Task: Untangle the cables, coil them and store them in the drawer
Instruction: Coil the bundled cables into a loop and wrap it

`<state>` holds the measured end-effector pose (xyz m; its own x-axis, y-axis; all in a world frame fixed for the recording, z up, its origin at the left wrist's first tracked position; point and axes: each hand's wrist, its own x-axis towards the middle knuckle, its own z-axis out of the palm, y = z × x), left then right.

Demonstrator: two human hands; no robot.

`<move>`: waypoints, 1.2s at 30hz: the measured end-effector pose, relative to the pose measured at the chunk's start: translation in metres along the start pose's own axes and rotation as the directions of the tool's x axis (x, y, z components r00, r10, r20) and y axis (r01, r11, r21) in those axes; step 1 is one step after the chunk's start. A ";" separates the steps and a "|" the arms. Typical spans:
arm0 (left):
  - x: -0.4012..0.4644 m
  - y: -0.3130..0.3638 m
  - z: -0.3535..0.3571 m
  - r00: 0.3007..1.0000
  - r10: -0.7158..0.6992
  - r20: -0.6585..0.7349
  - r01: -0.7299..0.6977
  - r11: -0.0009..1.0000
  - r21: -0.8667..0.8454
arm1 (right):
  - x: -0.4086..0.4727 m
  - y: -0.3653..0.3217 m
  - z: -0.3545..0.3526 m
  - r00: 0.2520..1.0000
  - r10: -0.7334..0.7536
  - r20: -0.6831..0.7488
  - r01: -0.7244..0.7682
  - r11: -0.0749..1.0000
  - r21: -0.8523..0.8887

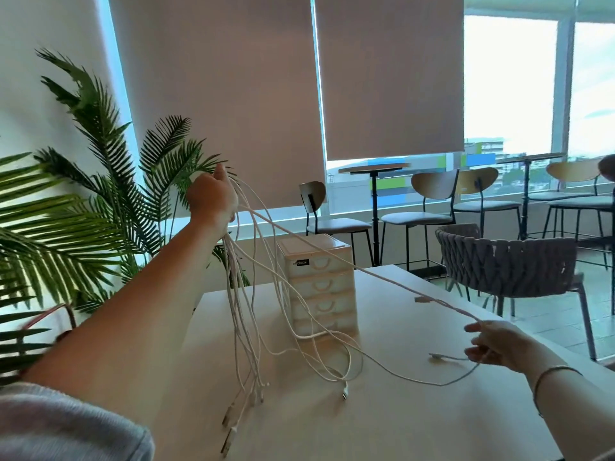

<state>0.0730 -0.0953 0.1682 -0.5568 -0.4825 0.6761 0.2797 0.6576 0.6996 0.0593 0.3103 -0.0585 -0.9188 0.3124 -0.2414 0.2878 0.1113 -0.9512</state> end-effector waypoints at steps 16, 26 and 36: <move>0.000 -0.008 0.010 0.996 -0.070 -0.047 0.069 0.997 -0.029 | -0.015 -0.008 0.026 0.914 -0.130 0.384 -0.169 0.740 0.651; 0.000 -0.003 -0.004 0.993 -0.057 -0.106 0.062 0.997 0.039 | 0.019 0.003 0.040 0.966 0.047 -0.254 0.167 0.635 0.754; 0.000 -0.005 -0.006 0.990 -0.047 -0.136 0.061 0.992 0.107 | 0.031 0.005 0.031 0.949 0.080 -0.304 0.160 0.711 0.685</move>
<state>0.0762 -0.1015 0.1661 -0.4577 -0.5868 0.6680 0.1596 0.6848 0.7110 0.0238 0.2911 -0.0769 -0.7670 0.5922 -0.2469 -0.1274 -0.5177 -0.8460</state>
